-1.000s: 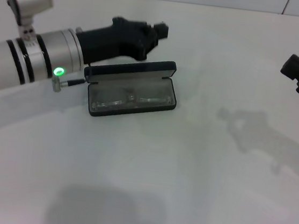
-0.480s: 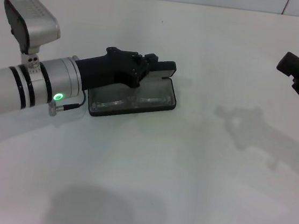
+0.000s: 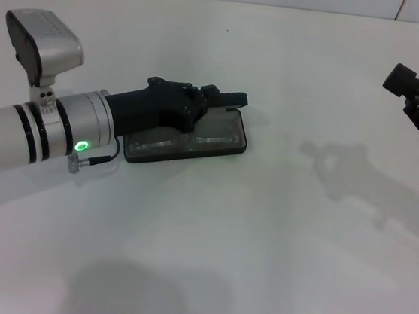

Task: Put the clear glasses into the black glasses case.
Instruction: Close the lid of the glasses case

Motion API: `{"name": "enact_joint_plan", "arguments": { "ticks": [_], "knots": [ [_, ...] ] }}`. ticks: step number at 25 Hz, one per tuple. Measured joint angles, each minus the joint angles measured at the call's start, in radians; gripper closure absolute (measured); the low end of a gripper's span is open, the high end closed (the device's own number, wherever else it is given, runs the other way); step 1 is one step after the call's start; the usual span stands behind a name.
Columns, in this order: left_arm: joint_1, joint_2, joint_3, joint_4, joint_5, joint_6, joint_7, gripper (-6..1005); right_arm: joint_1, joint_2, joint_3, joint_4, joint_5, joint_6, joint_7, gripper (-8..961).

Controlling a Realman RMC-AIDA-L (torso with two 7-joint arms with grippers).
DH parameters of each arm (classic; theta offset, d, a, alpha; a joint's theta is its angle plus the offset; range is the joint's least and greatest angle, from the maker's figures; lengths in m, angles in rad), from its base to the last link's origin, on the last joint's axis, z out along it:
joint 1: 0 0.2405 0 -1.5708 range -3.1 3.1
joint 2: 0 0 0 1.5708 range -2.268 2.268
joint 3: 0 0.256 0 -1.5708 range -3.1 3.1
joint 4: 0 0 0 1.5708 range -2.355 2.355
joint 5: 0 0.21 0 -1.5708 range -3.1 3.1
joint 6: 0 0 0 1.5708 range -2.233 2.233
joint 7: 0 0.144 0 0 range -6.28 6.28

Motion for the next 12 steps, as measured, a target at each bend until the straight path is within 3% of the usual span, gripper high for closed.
{"name": "enact_joint_plan", "arguments": {
  "ticks": [12],
  "knots": [
    [0.009,-0.001,0.003,-0.043,0.012,-0.003,0.003,903,0.020,0.002,0.001,0.001,0.006,0.018,-0.002,888]
  ]
}}
